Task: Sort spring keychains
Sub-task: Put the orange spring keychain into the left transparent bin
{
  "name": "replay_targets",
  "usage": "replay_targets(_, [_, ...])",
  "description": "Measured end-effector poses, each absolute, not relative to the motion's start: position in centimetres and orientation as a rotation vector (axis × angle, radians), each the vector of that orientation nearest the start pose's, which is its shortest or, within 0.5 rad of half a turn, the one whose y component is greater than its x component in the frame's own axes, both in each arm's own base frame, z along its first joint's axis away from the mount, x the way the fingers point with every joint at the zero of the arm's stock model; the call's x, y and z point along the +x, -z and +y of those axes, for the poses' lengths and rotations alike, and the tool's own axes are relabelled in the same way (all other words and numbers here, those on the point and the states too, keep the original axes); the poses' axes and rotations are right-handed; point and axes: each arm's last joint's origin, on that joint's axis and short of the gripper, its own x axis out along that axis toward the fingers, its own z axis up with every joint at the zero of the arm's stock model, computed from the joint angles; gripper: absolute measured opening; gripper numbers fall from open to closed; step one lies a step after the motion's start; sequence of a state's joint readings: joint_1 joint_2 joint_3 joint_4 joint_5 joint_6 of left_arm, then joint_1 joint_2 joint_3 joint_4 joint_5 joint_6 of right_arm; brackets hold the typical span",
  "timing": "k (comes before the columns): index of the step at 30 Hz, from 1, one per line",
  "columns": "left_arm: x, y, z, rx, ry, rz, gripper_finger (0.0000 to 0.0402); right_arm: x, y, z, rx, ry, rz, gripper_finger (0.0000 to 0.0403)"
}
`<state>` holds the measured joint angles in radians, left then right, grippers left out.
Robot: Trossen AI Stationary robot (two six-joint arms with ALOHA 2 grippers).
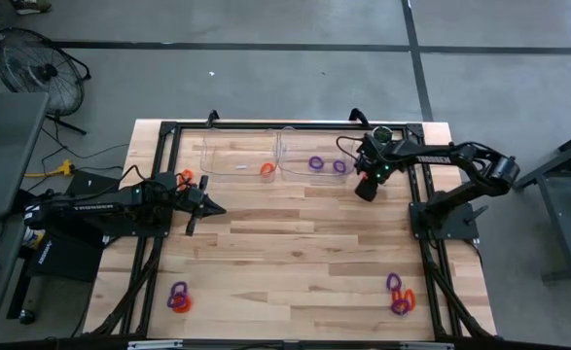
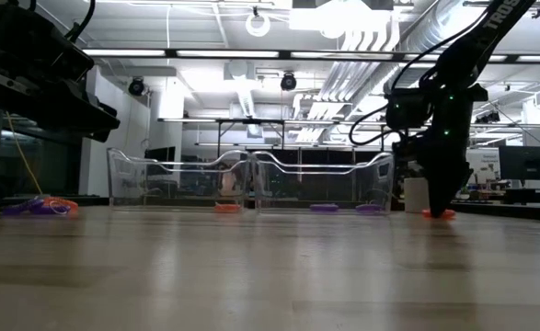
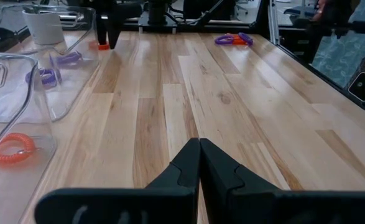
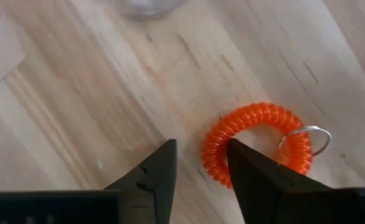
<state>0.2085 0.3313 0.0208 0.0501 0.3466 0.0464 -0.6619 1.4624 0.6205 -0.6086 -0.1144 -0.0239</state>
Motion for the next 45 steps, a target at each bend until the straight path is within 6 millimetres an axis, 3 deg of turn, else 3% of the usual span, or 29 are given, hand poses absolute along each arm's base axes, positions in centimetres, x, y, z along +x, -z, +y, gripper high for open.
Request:
replay_targets(13, [11.3, -14.7, 1.4, -0.025, 0.143, 0.248, 0.0001, 16.7, -12.7, -12.7, 0.608, 0.531, 1.368, 0.0011])
replay_targets(35, [11.3, -14.7, 1.4, -0.026, 0.143, 0.248, 0.0001, 15.3, -15.7, -12.2, 0.741, 0.637, 1.227, 0.0001])
replay_targets(45, [11.3, -14.7, 1.4, -0.025, 0.143, 0.248, 0.0001, 13.5, -18.7, -10.8, 0.778, 0.690, 1.111, 0.0001])
